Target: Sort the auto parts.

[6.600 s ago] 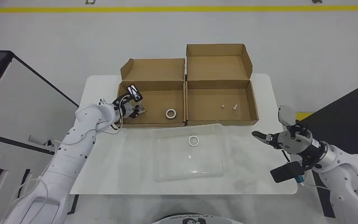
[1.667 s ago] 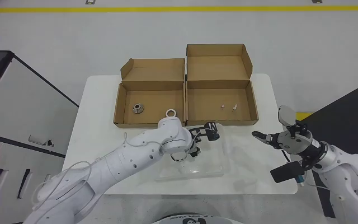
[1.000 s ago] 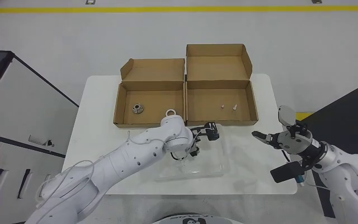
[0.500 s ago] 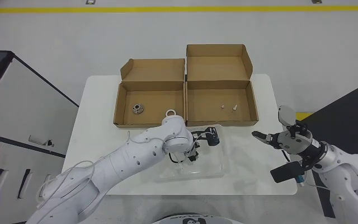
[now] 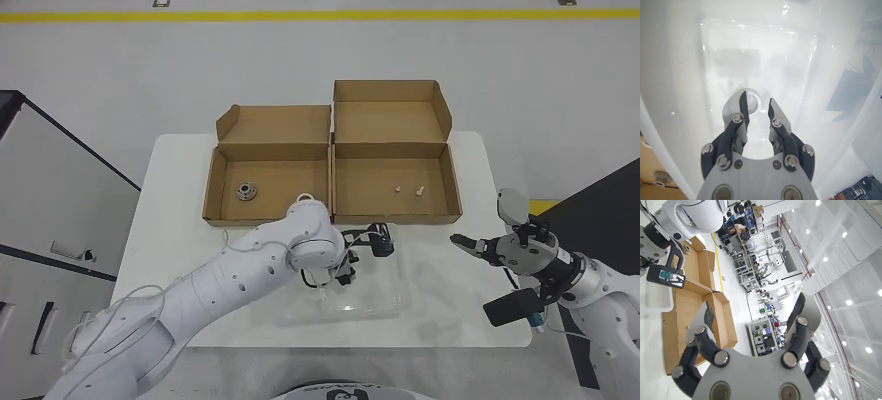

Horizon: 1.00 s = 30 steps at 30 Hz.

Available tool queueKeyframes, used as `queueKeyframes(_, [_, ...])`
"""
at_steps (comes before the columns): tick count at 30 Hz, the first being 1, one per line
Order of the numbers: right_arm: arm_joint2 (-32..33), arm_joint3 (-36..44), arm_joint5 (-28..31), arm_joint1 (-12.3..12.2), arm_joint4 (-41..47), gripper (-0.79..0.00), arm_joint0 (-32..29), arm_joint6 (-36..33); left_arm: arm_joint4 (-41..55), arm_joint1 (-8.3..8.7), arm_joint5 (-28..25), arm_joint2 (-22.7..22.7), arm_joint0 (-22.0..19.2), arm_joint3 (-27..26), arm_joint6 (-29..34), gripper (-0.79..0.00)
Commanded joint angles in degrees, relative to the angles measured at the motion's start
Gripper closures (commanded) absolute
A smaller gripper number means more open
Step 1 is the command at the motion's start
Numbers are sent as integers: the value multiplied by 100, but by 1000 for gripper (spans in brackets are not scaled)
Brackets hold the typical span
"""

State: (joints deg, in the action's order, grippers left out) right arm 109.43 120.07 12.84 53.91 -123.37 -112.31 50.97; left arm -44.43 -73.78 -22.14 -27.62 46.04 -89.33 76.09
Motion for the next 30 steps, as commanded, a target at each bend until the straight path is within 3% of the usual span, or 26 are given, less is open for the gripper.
queueKeyframes(1, [0,0,0,0,0,-785,0,0,-35,6,-1,-21,-4,6,-29,-286])
queueKeyframes(15, [0,0,0,0,0,-785,0,0,-556,-84,100,125,-109,320,-190,-265])
queueKeyframes(30, [0,0,0,0,0,-785,0,0,-311,-268,-52,327,-271,681,66,-252])
